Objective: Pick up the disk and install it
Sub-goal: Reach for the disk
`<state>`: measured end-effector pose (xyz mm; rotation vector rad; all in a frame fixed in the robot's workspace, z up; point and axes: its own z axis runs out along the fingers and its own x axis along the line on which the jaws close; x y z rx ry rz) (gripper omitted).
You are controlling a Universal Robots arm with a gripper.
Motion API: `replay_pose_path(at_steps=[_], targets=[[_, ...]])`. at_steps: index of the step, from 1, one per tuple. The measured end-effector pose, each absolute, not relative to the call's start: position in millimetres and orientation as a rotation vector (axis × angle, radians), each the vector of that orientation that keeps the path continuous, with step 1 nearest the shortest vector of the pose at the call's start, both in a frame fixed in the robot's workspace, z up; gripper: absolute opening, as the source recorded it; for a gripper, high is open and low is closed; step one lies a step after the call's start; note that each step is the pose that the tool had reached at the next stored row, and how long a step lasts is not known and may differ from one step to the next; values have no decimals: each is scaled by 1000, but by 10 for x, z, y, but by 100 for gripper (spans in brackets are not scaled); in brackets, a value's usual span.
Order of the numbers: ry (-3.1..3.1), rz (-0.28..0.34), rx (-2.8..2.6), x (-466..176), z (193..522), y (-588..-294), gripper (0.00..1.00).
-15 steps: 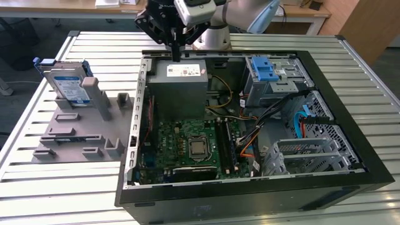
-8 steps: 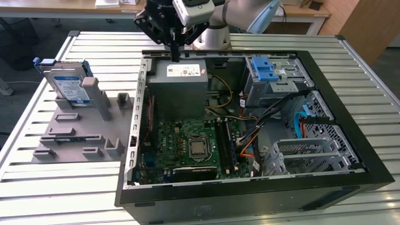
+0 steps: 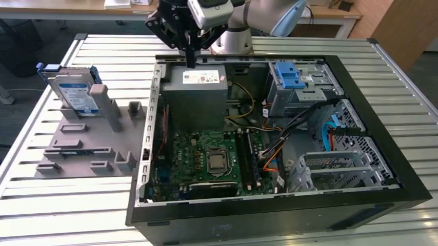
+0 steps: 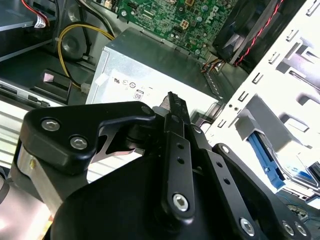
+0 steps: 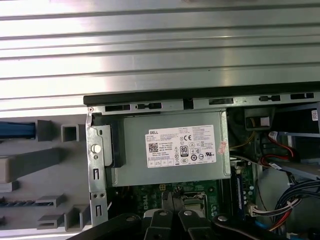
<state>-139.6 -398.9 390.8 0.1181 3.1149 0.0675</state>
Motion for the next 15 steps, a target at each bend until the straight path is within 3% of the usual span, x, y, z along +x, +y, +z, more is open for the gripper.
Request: replay_pose_path(at_steps=[15], targets=[[3116,68,118,-1438,3901,-3989,11]])
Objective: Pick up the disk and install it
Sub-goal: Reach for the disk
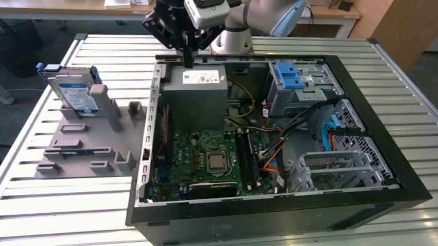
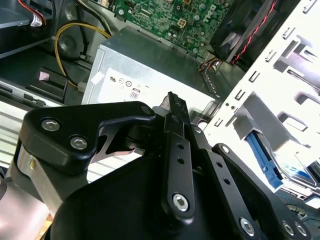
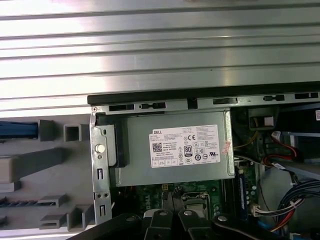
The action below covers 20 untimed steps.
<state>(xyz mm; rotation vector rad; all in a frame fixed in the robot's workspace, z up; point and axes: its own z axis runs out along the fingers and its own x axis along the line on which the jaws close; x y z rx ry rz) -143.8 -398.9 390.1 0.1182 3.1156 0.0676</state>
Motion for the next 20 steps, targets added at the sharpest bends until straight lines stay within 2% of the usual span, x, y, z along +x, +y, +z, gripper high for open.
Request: replay_pose_path(at_steps=[20], targets=[[3117,67,118,-1491,3892,-3989,11]])
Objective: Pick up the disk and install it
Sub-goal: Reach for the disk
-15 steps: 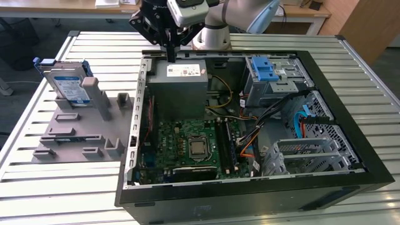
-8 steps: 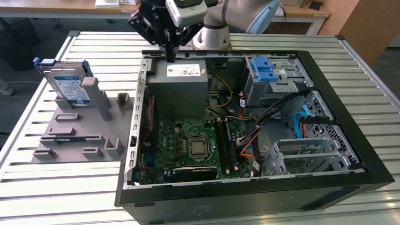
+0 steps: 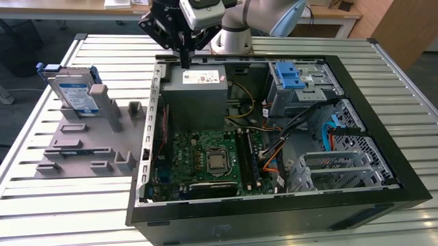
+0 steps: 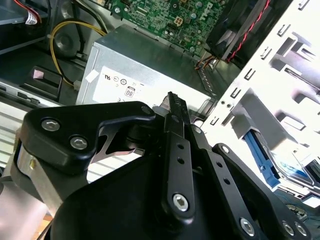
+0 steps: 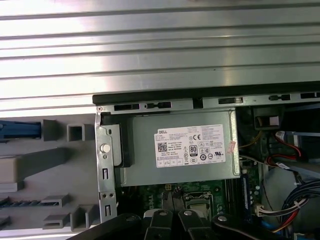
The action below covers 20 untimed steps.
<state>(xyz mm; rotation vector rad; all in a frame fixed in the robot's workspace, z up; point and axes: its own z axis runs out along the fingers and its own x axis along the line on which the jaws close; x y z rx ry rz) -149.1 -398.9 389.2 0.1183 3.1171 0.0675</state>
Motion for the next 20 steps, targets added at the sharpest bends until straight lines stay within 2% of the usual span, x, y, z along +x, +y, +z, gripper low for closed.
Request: replay_pose_path(at_steps=[20], targets=[[3119,67,119,-1546,3882,-3989,11]])
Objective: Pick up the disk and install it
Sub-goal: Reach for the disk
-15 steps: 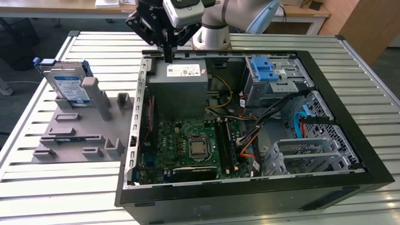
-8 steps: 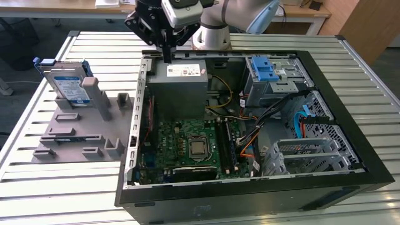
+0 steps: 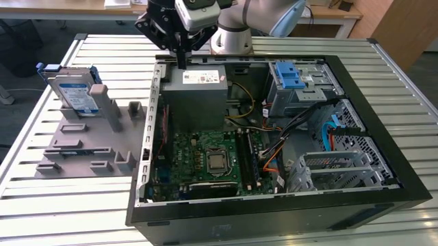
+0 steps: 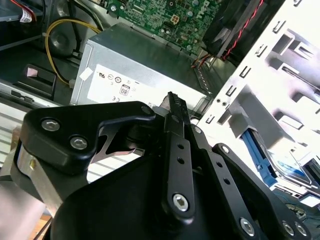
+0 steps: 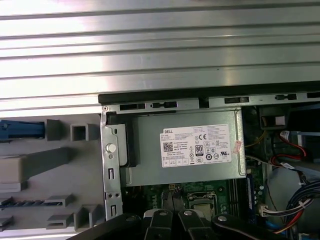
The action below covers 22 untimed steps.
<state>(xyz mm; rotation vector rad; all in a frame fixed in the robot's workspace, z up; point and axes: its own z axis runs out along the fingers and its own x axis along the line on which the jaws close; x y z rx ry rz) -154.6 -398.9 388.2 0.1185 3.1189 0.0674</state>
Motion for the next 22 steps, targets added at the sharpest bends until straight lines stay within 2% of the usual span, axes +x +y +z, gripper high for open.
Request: replay_pose_path(at_steps=[22], targets=[[3120,67,119,-1616,3871,-3989,11]])
